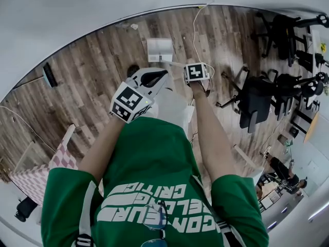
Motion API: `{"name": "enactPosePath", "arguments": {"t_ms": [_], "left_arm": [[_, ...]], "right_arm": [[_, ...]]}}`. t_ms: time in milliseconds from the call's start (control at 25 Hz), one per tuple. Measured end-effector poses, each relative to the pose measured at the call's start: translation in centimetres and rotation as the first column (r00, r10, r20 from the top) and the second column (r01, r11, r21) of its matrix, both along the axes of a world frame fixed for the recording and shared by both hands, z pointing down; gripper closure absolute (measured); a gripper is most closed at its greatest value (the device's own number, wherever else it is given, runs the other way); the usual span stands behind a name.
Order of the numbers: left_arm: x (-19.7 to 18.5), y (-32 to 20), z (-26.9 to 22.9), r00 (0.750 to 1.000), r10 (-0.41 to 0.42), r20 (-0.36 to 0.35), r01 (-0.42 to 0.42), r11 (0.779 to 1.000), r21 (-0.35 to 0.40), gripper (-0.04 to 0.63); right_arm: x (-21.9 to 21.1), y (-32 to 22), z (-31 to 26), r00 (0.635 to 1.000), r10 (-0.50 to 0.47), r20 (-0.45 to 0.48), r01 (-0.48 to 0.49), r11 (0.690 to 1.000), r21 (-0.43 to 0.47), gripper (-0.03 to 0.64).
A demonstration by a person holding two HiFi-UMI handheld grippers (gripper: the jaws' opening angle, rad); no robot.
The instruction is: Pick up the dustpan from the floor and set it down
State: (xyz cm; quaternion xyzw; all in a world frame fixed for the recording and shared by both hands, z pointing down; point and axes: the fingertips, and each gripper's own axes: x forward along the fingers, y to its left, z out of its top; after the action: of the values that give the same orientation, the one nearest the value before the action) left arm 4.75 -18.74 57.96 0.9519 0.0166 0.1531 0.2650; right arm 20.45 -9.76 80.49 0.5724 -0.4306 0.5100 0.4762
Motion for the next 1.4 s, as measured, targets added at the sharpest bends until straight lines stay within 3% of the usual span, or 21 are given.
{"name": "enactPosePath", "arguments": {"t_ms": [400, 600, 680, 840, 1040, 1160, 1400], "left_arm": [[-0.7, 0.8, 0.1, 1.000, -0.015, 0.027, 0.015, 1.000, 0.021, 0.598], [-1.0, 1.4, -0.5, 0.999, -0.024, 0.035, 0.022, 0.998, 0.054, 0.598], [-1.2, 2.1, -1.3, 0.999, -0.021, 0.032, 0.019, 0.997, 0.075, 0.598], [-2.5, 3.0, -2.2, 0.998, -0.044, 0.036, 0.041, 0.994, 0.100, 0.598], [-2.7, 5.3, -5.0, 0.999, -0.035, 0.003, 0.034, 0.992, 0.118, 0.598], [-2.7, 6.8, -6.8, 1.000, -0.013, -0.019, 0.015, 0.989, 0.150, 0.598], [-3.5, 10.8, -8.3, 1.000, 0.021, -0.001, -0.021, 0.979, 0.205, 0.598]], "right_arm": [[-0.4, 2.5, -0.5, 1.000, -0.002, -0.021, 0.001, 1.000, -0.007, 0.500], [-0.4, 3.6, -0.3, 1.000, 0.001, -0.022, 0.000, 0.999, 0.043, 0.500], [0.4, 5.2, -1.0, 0.999, 0.022, -0.041, -0.020, 0.998, 0.051, 0.502], [0.1, 8.6, -2.1, 0.997, 0.083, 0.010, -0.083, 0.992, 0.092, 0.502], [0.2, 12.2, -6.0, 0.993, 0.120, -0.004, -0.117, 0.971, 0.211, 0.502], [0.0, 14.2, -9.2, 0.988, 0.153, -0.025, -0.137, 0.940, 0.312, 0.502], [-1.6, 21.6, -15.1, 0.975, 0.216, -0.052, -0.173, 0.884, 0.435, 0.502]]}}
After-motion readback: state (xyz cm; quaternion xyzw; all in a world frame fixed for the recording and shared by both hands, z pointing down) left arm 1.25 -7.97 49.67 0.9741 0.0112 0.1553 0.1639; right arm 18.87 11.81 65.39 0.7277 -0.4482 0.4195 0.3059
